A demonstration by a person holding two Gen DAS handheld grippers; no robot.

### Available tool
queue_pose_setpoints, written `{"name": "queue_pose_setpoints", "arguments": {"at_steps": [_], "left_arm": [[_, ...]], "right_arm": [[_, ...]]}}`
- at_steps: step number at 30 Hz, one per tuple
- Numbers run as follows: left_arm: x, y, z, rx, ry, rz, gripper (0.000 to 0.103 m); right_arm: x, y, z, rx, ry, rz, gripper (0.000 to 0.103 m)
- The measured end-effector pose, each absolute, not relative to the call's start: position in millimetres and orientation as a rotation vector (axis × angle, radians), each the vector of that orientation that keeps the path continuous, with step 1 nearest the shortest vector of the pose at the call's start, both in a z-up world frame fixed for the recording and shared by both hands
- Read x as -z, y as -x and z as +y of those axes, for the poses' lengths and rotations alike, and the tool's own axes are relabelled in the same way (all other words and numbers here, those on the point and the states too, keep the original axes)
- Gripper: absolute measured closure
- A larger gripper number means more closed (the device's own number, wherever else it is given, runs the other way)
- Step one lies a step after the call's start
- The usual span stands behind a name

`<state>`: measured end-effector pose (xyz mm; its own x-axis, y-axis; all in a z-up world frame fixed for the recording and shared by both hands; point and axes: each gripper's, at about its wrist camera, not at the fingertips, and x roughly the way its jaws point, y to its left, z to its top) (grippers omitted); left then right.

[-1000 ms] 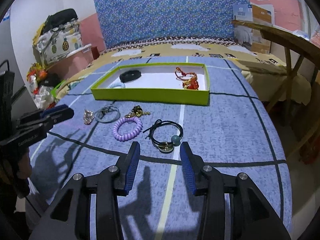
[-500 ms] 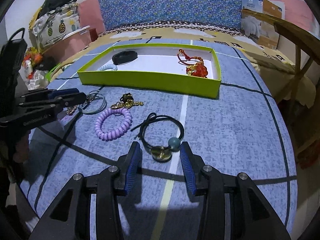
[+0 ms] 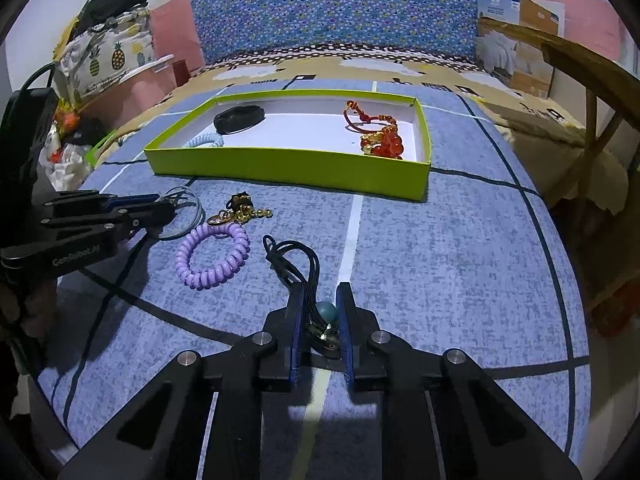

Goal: Organize jewelry
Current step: 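Grasp the grey cord bundle with the left tool while the right tool grasps the black hair tie, then carry the grey cords and black hair tie toward the green box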

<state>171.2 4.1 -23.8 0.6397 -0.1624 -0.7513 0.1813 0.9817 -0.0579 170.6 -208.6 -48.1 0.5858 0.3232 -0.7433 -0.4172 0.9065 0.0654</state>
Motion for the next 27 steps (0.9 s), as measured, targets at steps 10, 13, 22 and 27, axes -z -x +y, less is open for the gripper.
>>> {"name": "queue_pose_setpoints", "arguments": {"at_steps": [10,13,22,27], "left_arm": [[9,-144,13,0.220,0.053,0.787,0.086],[4,-135,21,0.218,0.083,0.768,0.086],[-5,-118,37,0.200,0.116,0.731,0.086],[-8,-116,47,0.175,0.130,0.720,0.086]], "right_arm": [[35,-156,-219,-0.433,0.063,0.802,0.087],[30,-151,-221,-0.437,0.050,0.786,0.087],[20,-143,-222,-0.445,0.027,0.758,0.087],[17,-142,-224,-0.441,0.022,0.751,0.087]]}}
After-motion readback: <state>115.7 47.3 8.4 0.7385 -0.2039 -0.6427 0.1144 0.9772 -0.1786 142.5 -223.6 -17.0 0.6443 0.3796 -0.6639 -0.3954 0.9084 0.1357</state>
